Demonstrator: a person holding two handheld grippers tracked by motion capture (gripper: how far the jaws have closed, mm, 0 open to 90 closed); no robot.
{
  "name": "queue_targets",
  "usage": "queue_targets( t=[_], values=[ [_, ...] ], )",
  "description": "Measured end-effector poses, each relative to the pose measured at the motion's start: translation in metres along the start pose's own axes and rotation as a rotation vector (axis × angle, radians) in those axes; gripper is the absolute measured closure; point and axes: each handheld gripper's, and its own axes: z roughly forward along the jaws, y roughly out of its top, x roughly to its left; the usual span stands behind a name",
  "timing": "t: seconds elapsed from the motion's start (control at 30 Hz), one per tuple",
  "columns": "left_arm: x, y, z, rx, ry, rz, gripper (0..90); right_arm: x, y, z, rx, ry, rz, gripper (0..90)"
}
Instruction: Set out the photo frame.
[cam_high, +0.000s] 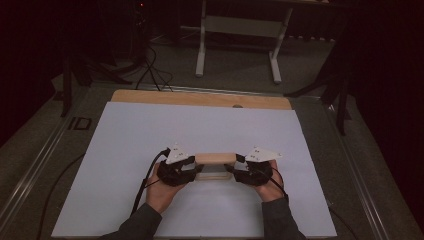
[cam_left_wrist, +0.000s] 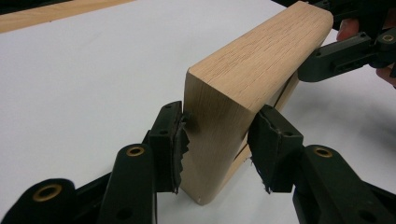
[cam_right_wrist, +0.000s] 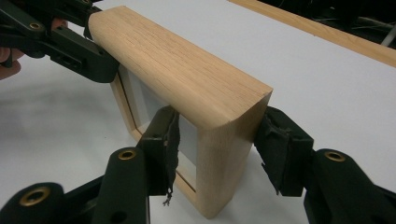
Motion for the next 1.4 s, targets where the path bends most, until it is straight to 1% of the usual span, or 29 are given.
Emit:
queue_targets(
  t=[0.17,0.33,0.4,0.5,0.7,0.83,0.93,1.03,1.13,1.23,1.33,1.37,1.4],
  values=[
    [0.001,0.001,-0.001,0.003,0.002,0.014,56.4,0.002,0.001,0.001,-0.001,-0.003,-0.004,50.3],
    [0.005,0.001,-0.003,0.003,-0.003,0.017,56.4,0.004,0.002,0.003,-0.008,-0.011,-0.004,50.6],
    [0.006,0.001,-0.003,0.004,0.000,0.024,56.4,0.005,0.003,0.004,-0.009,-0.013,-0.008,50.7],
    [0.010,0.002,-0.006,0.009,0.005,0.035,56.1,0.008,0.004,0.007,-0.005,-0.018,-0.016,51.3],
    [0.018,0.003,-0.010,-0.001,0.010,0.058,55.9,0.011,0.008,0.013,-0.003,-0.020,-0.029,52.1],
    [0.023,0.003,-0.011,0.002,0.017,0.064,55.9,0.011,0.012,0.017,0.004,-0.023,-0.040,52.1],
    [0.027,0.003,-0.012,0.000,0.025,0.063,55.7,0.012,0.016,0.022,0.012,-0.026,-0.042,52.0],
    [0.032,0.003,-0.011,0.004,0.027,0.065,55.5,0.012,0.018,0.027,0.015,-0.027,-0.034,52.1],
    [0.037,0.002,-0.012,0.002,0.029,0.058,55.2,0.012,0.021,0.032,0.017,-0.024,-0.031,52.1],
    [0.042,0.002,-0.013,-0.001,0.036,0.050,54.9,0.012,0.025,0.038,0.024,-0.023,-0.030,52.1],
    [0.047,0.002,-0.014,-0.005,0.037,0.032,54.5,0.012,0.029,0.042,0.030,-0.020,-0.026,52.1],
    [0.047,0.002,-0.014,-0.005,0.037,0.032,54.5,0.012,0.029,0.042,0.030,-0.020,-0.026,52.1],
    [0.049,0.002,-0.015,-0.009,0.035,0.023,54.5,0.012,0.030,0.043,0.028,-0.016,-0.018,52.1]
  ],
)
